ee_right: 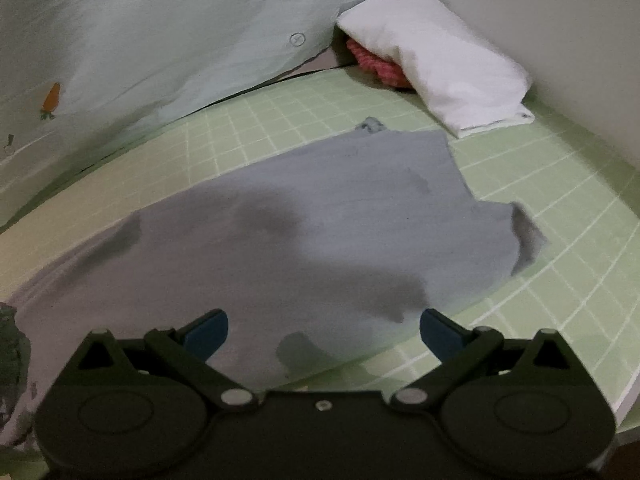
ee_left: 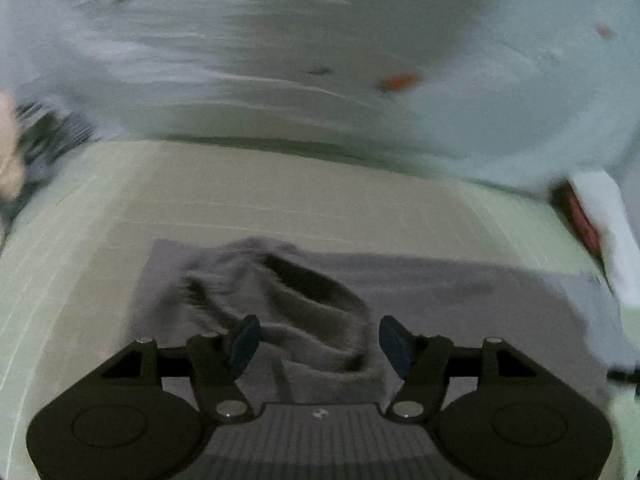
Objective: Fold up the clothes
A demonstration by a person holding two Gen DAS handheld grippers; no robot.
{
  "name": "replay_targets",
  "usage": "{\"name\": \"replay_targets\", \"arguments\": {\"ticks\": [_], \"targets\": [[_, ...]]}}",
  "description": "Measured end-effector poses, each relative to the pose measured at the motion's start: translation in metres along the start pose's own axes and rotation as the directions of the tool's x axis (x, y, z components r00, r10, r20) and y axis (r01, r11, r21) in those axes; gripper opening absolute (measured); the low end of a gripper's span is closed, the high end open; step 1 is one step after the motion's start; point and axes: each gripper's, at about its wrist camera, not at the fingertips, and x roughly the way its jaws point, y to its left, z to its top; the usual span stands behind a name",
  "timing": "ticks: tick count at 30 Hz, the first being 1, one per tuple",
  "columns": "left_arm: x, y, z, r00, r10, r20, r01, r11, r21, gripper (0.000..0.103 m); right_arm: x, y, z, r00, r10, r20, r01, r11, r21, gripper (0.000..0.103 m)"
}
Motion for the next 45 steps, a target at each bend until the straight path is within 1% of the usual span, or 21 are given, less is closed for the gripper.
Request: {"name": "replay_targets", "arguments": {"ticks": [4, 9, 10, 11, 12, 14, 16, 18, 19, 20, 21, 23, 25, 26, 27, 32, 35, 37, 39, 42, 45], "targets": [[0.019, 0.031, 0.005, 0.998, 0.007, -0.067, -0.017, 0.989, -0.150, 0.068, 0.005, 0.008, -0.004, 1.000, 0.005, -0.019, -0.004, 1.000, 0.019, 0.103], [0.053, 0.044, 0.009, 0.989, -0.090, -0.121, 0.059, 0.969, -0.242, 0.065, 0.005, 0.010, -0.005, 1.000, -0.015, -0.017, 0.016, 1.000, 0.026, 0.103], [0.059, 0.040, 0.012, 0.987, -0.102, -0.127, 0.070, 0.969, -0.238, 0.053, 0.005, 0.010, -0.005, 1.000, -0.025, -0.017, 0.026, 0.999, 0.032, 0.103], [0.065, 0.036, 0.015, 0.985, -0.112, -0.132, 0.080, 0.970, -0.230, 0.029, 0.005, 0.009, -0.005, 0.999, -0.039, -0.018, 0.040, 0.998, 0.038, 0.103], [0.072, 0.030, 0.020, 0.981, -0.129, -0.142, 0.098, 0.974, -0.205, 0.020, 0.005, 0.007, -0.004, 0.998, -0.052, -0.017, 0.053, 0.998, 0.043, 0.103], [0.078, 0.013, 0.027, 0.975, -0.171, -0.140, 0.152, 0.979, -0.137, 0.014, 0.005, 0.003, -0.003, 0.997, -0.070, -0.015, 0.071, 0.996, 0.052, 0.103], [0.084, -0.012, 0.030, 0.965, -0.215, -0.151, 0.208, 0.976, -0.061, 0.014, 0.007, -0.003, 0.000, 0.996, -0.087, -0.014, 0.087, 0.994, 0.066, 0.103], [0.095, -0.038, 0.032, 0.955, -0.237, -0.180, 0.246, 0.969, 0.025, 0.016, 0.009, -0.009, 0.003, 0.995, -0.101, -0.013, 0.101, 0.992, 0.082, 0.103], [0.103, -0.048, 0.030, 0.949, -0.231, -0.213, 0.249, 0.966, 0.062, 0.023, 0.011, -0.011, 0.005, 0.994, -0.106, -0.011, 0.106, 0.990, 0.088, 0.103], [0.111, -0.058, 0.027, 0.943, -0.223, -0.247, 0.253, 0.963, 0.097, 0.036, 0.012, -0.013, 0.007, 0.994, -0.110, -0.010, 0.110, 0.990, 0.093, 0.103], [0.111, -0.061, 0.026, 0.942, -0.224, -0.252, 0.257, 0.960, 0.107, 0.043, 0.014, -0.014, 0.009, 0.994, -0.113, -0.008, 0.113, 0.989, 0.095, 0.103], [0.109, -0.064, 0.026, 0.941, -0.230, -0.249, 0.265, 0.957, 0.116, 0.066, 0.016, -0.015, 0.013, 0.994, -0.114, -0.002, 0.113, 0.989, 0.090, 0.103], [0.106, -0.067, 0.025, 0.940, -0.237, -0.245, 0.273, 0.954, 0.126, 0.078, 0.018, -0.017, 0.017, 0.993, -0.121, 0.007, 0.120, 0.989, 0.086, 0.103], [0.105, -0.068, 0.025, 0.940, -0.240, -0.244, 0.277, 0.952, 0.131, 0.080, 0.020, -0.019, 0.019, 0.992, -0.129, 0.013, 0.128, 0.988, 0.088, 0.103], [0.101, -0.063, 0.026, 0.947, -0.223, -0.232, 0.255, 0.960, 0.117, 0.080, 0.022, -0.021, 0.022, 0.990, -0.140, 0.018, 0.138, 0.986, 0.090, 0.103], [0.078, -0.032, 0.034, 0.980, -0.112, -0.166, 0.117, 0.993, 0.022, 0.090, 0.030, -0.036, 0.040, 0.973, -0.220, 0.063, 0.214, 0.972, 0.097, 0.103], [0.064, -0.013, 0.039, 0.990, -0.040, -0.132, 0.035, 0.999, -0.039, 0.090, 0.035, -0.046, 0.052, 0.972, -0.216, 0.095, 0.208, 0.975, 0.081, 0.103], [0.065, -0.001, 0.035, 0.987, 0.036, -0.158, -0.045, 0.997, -0.056, 0.090, 0.044, -0.055, 0.057, 0.975, -0.204, 0.087, 0.199, 0.978, 0.063, 0.103], [0.068, 0.008, 0.031, 0.976, 0.089, -0.199, -0.108, 0.990, -0.087, 0.090, 0.053, -0.063, 0.061, 0.980, -0.187, 0.071, 0.184, 0.982, 0.047, 0.103], [0.068, 0.013, 0.026, 0.968, 0.108, -0.225, -0.138, 0.983, -0.120, 0.090, 0.069, -0.076, 0.066, 0.987, -0.154, 0.038, 0.153, 0.988, 0.018, 0.103], [0.069, 0.006, 0.024, 0.963, 0.127, -0.239, -0.153, 0.984, -0.093, 0.090, 0.083, -0.088, 0.069, 0.991, -0.137, -0.006, 0.137, 0.991, 0.005, 0.103]]}}
